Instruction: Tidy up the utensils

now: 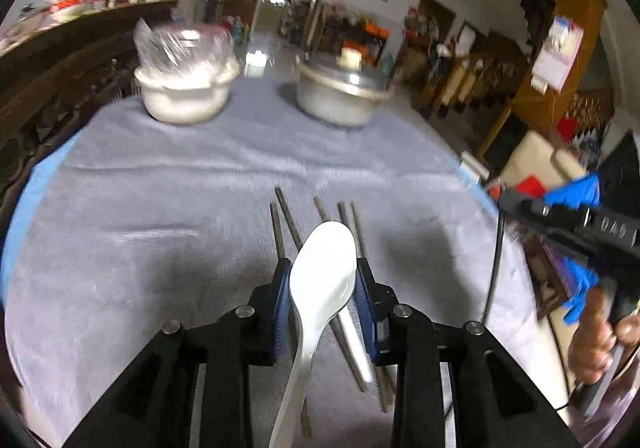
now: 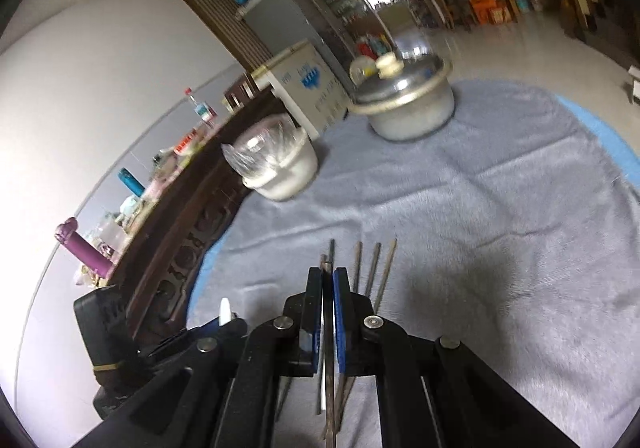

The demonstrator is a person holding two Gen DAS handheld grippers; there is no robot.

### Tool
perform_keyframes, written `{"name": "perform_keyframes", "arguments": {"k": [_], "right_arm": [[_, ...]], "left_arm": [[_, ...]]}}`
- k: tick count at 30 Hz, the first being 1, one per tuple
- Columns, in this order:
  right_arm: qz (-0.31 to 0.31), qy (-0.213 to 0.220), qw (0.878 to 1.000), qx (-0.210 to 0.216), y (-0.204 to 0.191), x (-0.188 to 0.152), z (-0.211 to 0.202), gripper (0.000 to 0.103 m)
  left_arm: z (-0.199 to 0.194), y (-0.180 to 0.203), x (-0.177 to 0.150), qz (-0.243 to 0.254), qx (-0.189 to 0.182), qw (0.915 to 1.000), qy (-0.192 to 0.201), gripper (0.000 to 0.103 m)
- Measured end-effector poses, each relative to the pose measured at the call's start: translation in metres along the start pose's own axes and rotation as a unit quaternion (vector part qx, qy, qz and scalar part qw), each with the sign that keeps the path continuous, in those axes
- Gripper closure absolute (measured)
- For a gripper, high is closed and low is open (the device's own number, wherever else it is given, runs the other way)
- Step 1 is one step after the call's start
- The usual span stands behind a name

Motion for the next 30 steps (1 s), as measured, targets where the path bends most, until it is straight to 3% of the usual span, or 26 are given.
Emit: {"name": "perform_keyframes", "arguments": {"k": [7,11,19,30], "right_arm": [[-0.024,0.079,0.996,-0.023,-0.031,-0.018,-0.063,0.097],[-0.042,0.136,0.989,-0.037,-0.053,-0.029,-0.101,0.097],[-0.069,0.212,0.973,-0.062,-0.082,-0.041,-0.153,0.097],[-0.078,0.27,0.959,-0.037,-0.107,-0.042,-0.213,0.097]], "left_arm": [[-0.065,0.008,-0.009,-0.047,-0.05,0.995,0.072,0.071],[-0.094,0.015,-0.012,-0.077,-0.099,0.9836,0.13,0.071],[-0.108,0.027,-0.02,-0.094,-0.116,0.9787,0.141,0.071],[-0.114,0.034,-0.027,-0.132,-0.148,0.9669,0.16,0.071]]}}
Point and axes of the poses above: each gripper's, at about its wrist camera, not at the fingertips, and z roughly the way its jaws point, y to its right, x to its top, the point moved 4 cm from there along z, roughly the way its jaws point, and after that the axes turned 1 degree about -z, right-handed, at the moved point
